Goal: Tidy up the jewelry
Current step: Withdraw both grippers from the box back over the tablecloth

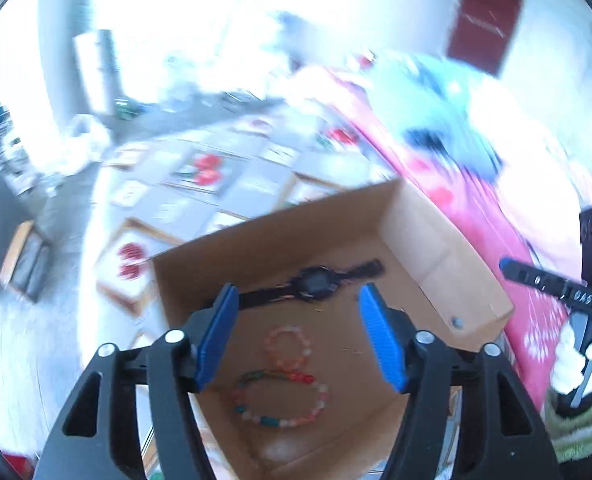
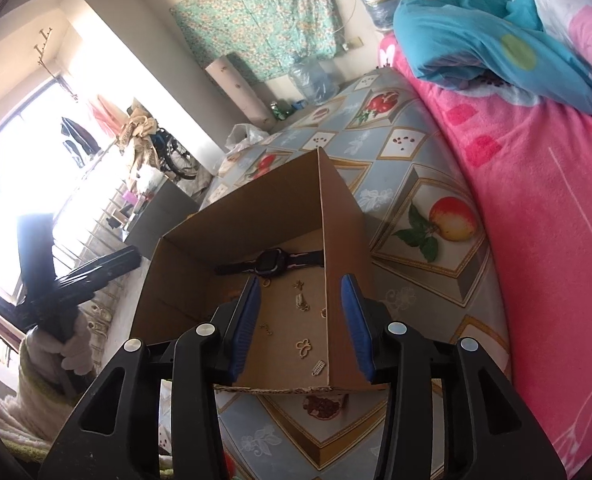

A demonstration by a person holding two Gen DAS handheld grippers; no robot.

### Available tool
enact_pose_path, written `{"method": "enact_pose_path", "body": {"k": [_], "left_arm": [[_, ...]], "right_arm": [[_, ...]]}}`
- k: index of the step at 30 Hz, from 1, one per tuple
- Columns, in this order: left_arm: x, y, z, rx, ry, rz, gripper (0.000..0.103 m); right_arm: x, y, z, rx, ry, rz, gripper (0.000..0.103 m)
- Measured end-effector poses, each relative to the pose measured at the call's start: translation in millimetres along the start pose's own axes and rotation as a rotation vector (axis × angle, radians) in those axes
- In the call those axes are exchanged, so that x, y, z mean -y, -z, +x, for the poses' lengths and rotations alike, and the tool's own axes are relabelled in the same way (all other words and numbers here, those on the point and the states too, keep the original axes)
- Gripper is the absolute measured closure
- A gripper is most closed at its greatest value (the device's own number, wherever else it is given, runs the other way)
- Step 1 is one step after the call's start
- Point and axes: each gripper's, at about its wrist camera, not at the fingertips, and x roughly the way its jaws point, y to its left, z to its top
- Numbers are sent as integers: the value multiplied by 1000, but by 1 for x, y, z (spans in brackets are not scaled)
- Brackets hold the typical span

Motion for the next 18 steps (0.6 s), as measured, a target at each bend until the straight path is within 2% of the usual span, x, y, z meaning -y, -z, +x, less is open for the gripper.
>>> {"method": "enact_pose_path", "body": {"k": [4,9,13,14,18], "left_arm": [[-29,21,-12,43,-43,-146,34],[-57,56,-21,-15,-36,-279,32],[-53,85,-1,-60,14,-329,32],[-51,89,2,-66,29,-333,32],[-40,98,18,-86,52,-329,32]], "right_arm": [[2,6,11,-33,45,12,61],[6,15,23,-68,108,27,61],[8,21,31,-100,126,42,63],[8,22,33,-110,129,41,68],[6,25,34,-116,147,34,71]]}}
